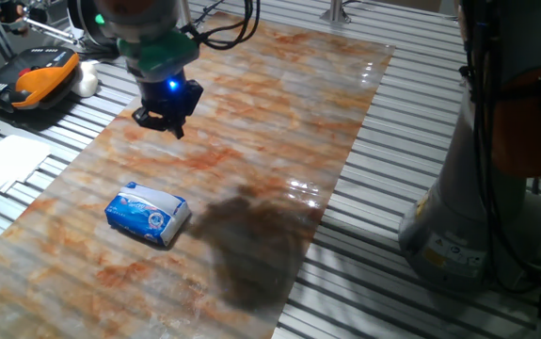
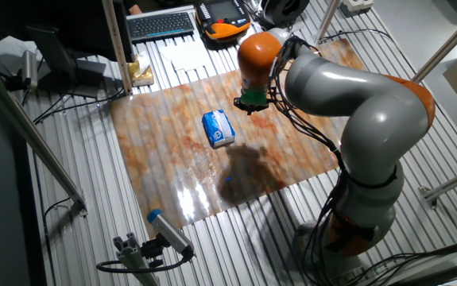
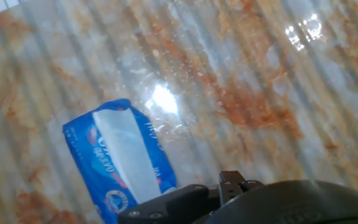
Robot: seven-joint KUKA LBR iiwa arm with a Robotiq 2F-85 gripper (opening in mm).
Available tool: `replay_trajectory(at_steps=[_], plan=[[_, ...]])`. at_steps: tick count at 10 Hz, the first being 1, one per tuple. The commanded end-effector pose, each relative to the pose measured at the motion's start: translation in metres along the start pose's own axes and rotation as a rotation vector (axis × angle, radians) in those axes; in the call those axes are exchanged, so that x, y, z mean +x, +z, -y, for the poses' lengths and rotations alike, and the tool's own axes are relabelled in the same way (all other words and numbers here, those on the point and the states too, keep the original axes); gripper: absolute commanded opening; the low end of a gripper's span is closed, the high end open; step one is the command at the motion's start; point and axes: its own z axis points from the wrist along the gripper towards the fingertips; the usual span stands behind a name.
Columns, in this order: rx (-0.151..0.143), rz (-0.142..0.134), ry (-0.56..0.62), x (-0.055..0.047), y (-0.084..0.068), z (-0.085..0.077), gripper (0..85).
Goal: Pull out a napkin
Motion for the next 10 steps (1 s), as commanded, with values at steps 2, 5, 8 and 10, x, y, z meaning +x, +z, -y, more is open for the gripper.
replay_trajectory(at_steps=[2, 5, 8, 10], plan=[[0.002, -0.006, 0.012, -0.002, -0.001, -0.009, 0.0], [0.010, -0.014, 0.020, -0.004, -0.001, -0.020, 0.0], [-0.003, -0.019, 0.020, -0.014, 0.001, -0.025, 0.0], [-0.001, -0.020, 0.018, -0.017, 0.001, -0.026, 0.0]])
